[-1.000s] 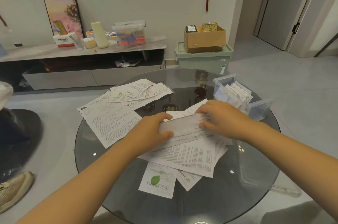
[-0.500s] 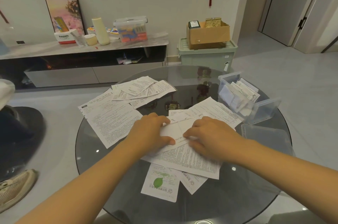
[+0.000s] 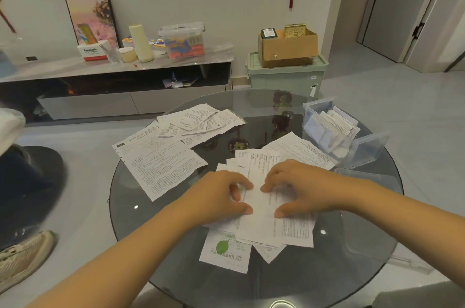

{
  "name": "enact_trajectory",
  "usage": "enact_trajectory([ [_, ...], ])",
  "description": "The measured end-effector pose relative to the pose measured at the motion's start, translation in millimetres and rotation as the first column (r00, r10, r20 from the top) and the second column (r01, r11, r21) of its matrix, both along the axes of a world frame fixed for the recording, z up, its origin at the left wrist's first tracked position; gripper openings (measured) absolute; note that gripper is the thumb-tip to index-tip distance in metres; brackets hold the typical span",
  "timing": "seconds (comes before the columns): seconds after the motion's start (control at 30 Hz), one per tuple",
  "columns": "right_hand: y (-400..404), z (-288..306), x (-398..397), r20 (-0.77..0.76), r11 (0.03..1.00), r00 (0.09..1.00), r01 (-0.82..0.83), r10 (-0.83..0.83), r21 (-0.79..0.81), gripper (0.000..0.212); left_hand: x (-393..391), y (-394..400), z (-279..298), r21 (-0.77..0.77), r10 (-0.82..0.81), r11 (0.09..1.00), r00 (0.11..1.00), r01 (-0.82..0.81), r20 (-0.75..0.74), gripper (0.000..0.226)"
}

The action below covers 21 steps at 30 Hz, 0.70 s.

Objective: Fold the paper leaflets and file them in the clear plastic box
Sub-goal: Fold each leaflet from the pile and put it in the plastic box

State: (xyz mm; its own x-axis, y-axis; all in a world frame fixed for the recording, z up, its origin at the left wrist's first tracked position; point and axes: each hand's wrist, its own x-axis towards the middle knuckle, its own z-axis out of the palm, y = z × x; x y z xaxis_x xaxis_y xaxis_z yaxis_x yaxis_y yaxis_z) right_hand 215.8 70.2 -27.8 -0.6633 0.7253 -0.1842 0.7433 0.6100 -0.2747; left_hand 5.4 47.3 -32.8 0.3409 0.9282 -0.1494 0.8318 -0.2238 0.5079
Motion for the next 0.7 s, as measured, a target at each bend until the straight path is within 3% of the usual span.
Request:
enact_trajectory([
  [0.13,-0.8,1.1,7.7,0.050,0.998,0.998,-0.032,0.035,-0.048,0.062,-2.2,-2.3,-2.1,0.025,-0.087,0.996,0.993,0.089,-0.085,0.045],
  [0.33,-10.2,-3.6,11.2,-0.040,0.998,0.998,-0.042,0.044,0.042,0.040,-2.0,-5.0,1.2,0.004,-0.227,0.973,0.967,0.229,-0.113,0.041],
  [0.4,-13.7,-4.2,12.1,-0.096,0.999,0.995,-0.017,0.021,0.041,0.031,-1.7,-6.9,4.8,-0.047,-0.229,0.973,0.973,0.227,-0.039,0.041],
  [0.53,-19.7,-10.7,13.9,-0.251,0.997,0.966,0.072,-0.062,0.030,0.019,-8.7,-11.9,14.0,-0.282,-0.057,0.951,0.969,0.125,0.239,0.071],
  [0.7,-26.2,-17.2,12.1,-0.386,0.986,0.909,0.168,-0.159,-0.012,0.010,-6.8,-10.3,14.8,-0.228,-0.220,0.933,0.942,0.279,0.253,0.086],
])
